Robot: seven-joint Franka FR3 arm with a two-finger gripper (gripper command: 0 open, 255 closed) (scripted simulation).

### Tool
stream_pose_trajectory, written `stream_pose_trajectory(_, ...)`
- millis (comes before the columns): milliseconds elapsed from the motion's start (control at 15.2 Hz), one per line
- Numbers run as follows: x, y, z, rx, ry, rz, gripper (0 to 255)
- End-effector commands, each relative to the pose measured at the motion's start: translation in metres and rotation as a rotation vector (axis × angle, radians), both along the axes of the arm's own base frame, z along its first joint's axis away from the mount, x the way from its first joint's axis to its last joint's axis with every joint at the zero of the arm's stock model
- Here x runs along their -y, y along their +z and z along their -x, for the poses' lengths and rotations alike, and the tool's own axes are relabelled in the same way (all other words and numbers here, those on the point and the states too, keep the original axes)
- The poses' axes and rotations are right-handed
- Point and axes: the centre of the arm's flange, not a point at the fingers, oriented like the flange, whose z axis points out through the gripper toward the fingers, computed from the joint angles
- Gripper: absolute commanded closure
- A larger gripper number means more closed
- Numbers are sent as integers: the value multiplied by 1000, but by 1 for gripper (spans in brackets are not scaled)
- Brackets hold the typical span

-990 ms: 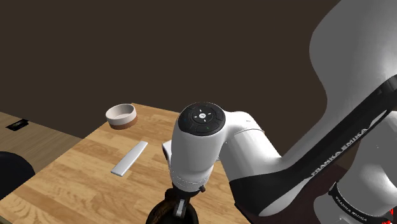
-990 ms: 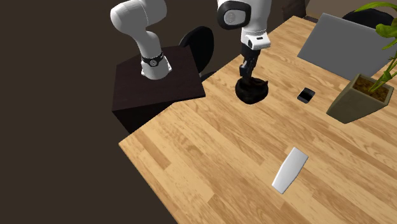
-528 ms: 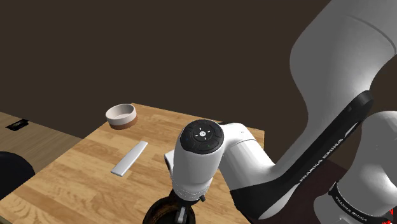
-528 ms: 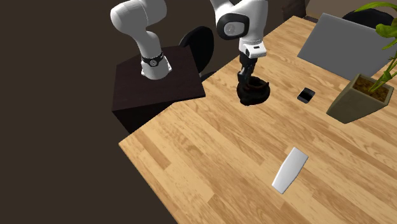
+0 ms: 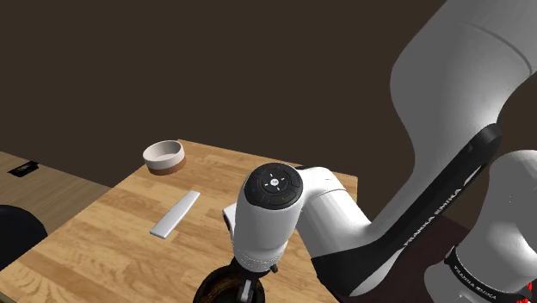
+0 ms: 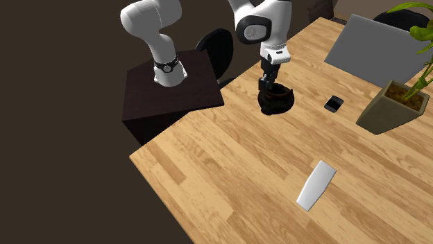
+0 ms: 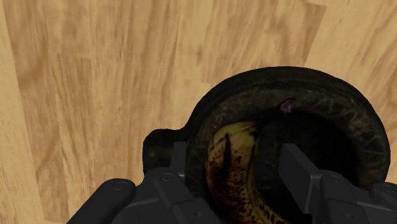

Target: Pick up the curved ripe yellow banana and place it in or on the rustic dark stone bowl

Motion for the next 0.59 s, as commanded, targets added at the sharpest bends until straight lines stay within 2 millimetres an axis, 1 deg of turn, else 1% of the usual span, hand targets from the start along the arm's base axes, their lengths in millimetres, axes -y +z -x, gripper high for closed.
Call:
stream_pose_trajectory(0,0,0,0,0,0,0,0)
stream_pose_trajectory(264,0,0,0,0,0,0,0)
stream_pose_trajectory(462,2,39,8,0,0,0,0)
stream_pose_trajectory(528,3,49,10,0,0,0,0)
